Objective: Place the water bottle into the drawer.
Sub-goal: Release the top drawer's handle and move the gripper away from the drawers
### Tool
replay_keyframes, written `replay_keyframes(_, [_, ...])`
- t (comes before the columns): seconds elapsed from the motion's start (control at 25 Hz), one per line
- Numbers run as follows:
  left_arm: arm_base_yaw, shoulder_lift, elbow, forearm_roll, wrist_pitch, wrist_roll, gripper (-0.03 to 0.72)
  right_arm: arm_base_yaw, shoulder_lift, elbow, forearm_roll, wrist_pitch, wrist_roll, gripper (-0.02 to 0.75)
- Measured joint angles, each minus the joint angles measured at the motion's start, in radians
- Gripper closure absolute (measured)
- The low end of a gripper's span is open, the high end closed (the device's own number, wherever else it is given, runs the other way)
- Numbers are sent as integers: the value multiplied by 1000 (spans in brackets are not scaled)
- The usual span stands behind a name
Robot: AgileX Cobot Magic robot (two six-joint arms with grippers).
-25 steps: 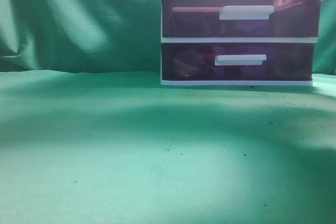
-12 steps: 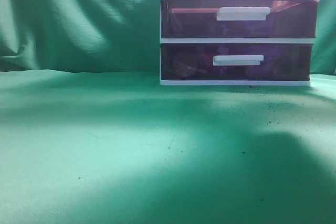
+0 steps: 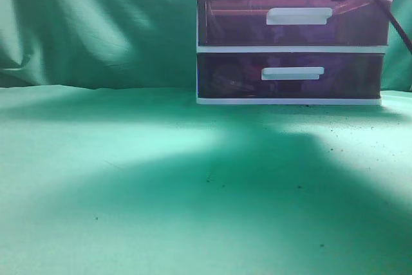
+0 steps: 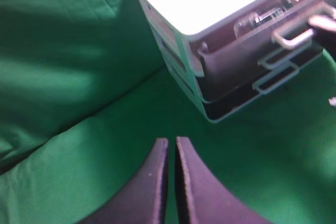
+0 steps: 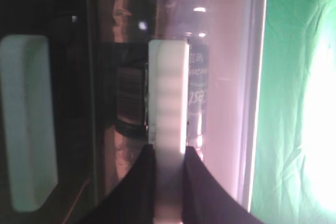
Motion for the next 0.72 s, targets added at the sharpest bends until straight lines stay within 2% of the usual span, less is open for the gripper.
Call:
replay_keyframes(0.08, [0,-37,84,0,-35,0,688,-10,28,-37,-11,8,0,648])
replay_keyframes(0.32, [0,-97,225,8,-116,-11,688,-31,80,-108,-57,14,5,648])
replay_keyframes(0.72, [0,-97,243,25,-132,-21,688,-41,131,-159,-106,-30,93,648])
